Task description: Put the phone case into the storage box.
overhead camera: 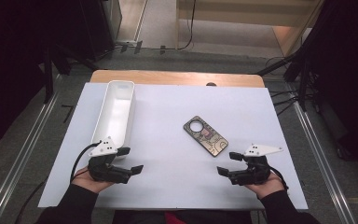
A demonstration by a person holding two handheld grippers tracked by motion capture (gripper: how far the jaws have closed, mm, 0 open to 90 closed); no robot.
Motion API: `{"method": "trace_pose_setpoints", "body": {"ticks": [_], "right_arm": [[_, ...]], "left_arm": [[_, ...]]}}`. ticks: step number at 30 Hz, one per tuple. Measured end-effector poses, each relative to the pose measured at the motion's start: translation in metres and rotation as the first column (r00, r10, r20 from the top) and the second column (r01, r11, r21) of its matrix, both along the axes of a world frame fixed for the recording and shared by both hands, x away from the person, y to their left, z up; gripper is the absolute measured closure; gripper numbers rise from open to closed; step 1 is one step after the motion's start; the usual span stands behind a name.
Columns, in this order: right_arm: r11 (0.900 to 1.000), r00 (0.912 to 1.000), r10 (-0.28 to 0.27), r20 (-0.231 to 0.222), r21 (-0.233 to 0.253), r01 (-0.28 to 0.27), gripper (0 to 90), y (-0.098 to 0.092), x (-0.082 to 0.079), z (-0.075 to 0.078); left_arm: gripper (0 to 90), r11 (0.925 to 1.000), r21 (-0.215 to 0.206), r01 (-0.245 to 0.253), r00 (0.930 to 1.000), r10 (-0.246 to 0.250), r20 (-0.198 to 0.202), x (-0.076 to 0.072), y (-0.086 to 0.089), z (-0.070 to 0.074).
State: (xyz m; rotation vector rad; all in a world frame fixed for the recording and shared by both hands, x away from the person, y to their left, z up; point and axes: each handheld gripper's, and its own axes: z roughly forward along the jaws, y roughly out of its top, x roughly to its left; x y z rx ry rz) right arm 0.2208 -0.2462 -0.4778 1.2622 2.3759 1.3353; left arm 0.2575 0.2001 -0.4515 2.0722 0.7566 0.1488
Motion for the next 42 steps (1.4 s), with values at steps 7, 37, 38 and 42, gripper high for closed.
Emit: {"method": "trace_pose_setpoints", "body": {"ticks": [7,37,38,42], "right_arm": [[1.000,1.0000,0.005,-0.002,-0.002,-0.005,18.6,-0.0002,-0.0003,-0.0006],[1.000,0.9999,0.004,-0.015,0.015,-0.004,18.6,0.0005,0.0006,-0.0014],[1.000,0.9999,0.005,-0.014,0.015,-0.004,18.6,0.0003,0.0009,-0.0016],[1.000,0.9999,0.004,-0.012,0.014,-0.004,18.6,0.0006,0.0014,-0.0019]], "left_arm": [[15.4,1.0000,-0.004,-0.004,1.0000,0.004,0.005,0.0008,-0.0007,0.0007],[16.3,0.9994,-0.026,0.024,0.9997,-0.024,0.001,0.0008,-0.0010,0.0009],[16.3,0.9993,-0.028,0.024,0.9997,-0.024,-0.001,0.0010,-0.0010,0.0007],[16.3,0.9990,-0.037,0.023,0.9997,-0.023,-0.003,0.0012,-0.0006,0.0009]]}}
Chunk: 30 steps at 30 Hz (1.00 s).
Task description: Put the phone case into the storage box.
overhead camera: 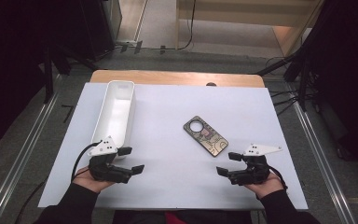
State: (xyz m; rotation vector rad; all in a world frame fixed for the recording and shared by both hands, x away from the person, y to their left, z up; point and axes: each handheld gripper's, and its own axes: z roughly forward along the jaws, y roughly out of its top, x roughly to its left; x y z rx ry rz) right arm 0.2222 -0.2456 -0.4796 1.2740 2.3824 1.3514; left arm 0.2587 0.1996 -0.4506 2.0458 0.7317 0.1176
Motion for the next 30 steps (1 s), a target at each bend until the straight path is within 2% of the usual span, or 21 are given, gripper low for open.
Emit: {"method": "trace_pose_setpoints", "body": {"ticks": [16,30], "right_arm": [[1.000,0.9999,0.006,-0.014,0.009,-0.006,18.6,-0.0002,0.0013,-0.0010],[1.000,0.9999,-0.014,0.007,0.008,0.013,17.6,-0.0041,0.0074,0.0042]], "left_arm": [[16.3,0.9999,-0.005,0.010,0.9999,-0.010,-0.004,0.0014,0.0008,0.0000],[16.3,0.9999,-0.004,0.017,0.9998,-0.017,-0.008,0.0016,0.0011,-0.0001]]}}
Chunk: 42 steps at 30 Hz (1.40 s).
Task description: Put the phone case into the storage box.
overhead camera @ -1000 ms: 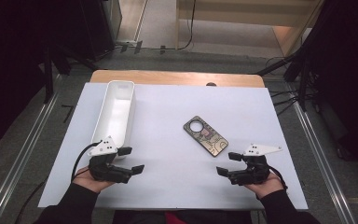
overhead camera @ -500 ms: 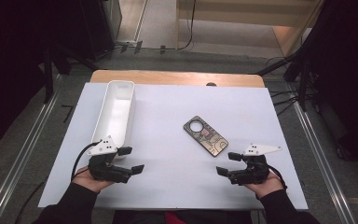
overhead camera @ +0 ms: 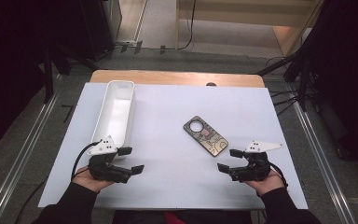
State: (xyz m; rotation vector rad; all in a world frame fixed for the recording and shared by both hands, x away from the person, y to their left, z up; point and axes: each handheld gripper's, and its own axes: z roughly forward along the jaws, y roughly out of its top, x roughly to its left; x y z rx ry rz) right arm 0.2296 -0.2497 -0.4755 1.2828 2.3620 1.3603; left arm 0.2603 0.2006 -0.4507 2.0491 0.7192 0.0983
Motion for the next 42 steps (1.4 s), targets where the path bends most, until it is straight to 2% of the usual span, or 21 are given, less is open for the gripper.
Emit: {"method": "trace_pose_setpoints", "body": {"ticks": [5,8,13,19,21,31,34,42], "right_arm": [[1.000,0.9999,-0.015,-0.003,-0.003,0.015,16.1,-0.003,0.005,0.004],[1.000,0.9998,-0.021,0.003,-0.010,0.021,10.9,-0.004,0.008,0.006],[1.000,0.9993,-0.020,0.032,-0.006,0.021,10.2,-0.005,0.011,0.010],[1.000,0.9993,-0.021,0.030,0.000,0.021,8.5,-0.006,0.013,0.013],[1.000,0.9989,-0.012,0.045,0.007,0.011,8.5,-0.007,0.015,0.014],[0.999,0.9993,-0.026,0.028,-0.023,0.026,8.6,-0.006,0.026,0.016],[0.999,0.9992,-0.037,0.017,-0.015,0.037,8.6,-0.005,0.029,0.015],[0.998,0.9990,-0.036,0.027,-0.044,0.037,8.6,-0.003,0.040,0.017]], "left_arm": [[16.3,1.0000,0.002,0.000,1.0000,0.000,0.000,0.000,0.000,0.000],[16.3,1.0000,0.002,0.002,1.0000,-0.002,-0.002,0.001,0.000,0.000],[16.3,1.0000,0.002,0.003,1.0000,-0.003,-0.001,0.001,0.000,0.000],[16.3,1.0000,0.003,0.006,1.0000,-0.006,0.000,0.001,0.000,0.000],[16.3,1.0000,0.002,0.006,1.0000,-0.006,-0.001,0.001,0.000,0.000],[16.3,1.0000,0.005,0.007,1.0000,-0.007,-0.002,0.001,0.001,0.000],[16.3,1.0000,0.004,0.007,1.0000,-0.007,-0.002,0.001,0.000,0.000],[16.3,0.9999,0.005,0.008,1.0000,-0.008,-0.004,0.001,0.001,-0.001]]}}
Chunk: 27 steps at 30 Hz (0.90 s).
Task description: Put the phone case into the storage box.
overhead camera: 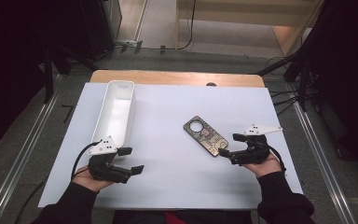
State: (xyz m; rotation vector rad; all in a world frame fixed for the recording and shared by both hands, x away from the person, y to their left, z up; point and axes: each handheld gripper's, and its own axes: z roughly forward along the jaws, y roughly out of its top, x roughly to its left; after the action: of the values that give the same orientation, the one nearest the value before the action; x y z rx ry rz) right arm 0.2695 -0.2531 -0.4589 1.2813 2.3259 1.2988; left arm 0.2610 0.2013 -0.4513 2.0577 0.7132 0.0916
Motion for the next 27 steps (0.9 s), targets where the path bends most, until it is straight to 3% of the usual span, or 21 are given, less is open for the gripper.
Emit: {"method": "trace_pose_setpoints", "body": {"ticks": [27], "right_arm": [[1.000,0.9996,-0.017,0.021,-0.007,0.017,8.6,0.016,0.039,0.003]], "left_arm": [[16.3,1.0000,-0.001,-0.001,1.0000,0.001,-0.004,0.000,0.000,-0.001]]}}
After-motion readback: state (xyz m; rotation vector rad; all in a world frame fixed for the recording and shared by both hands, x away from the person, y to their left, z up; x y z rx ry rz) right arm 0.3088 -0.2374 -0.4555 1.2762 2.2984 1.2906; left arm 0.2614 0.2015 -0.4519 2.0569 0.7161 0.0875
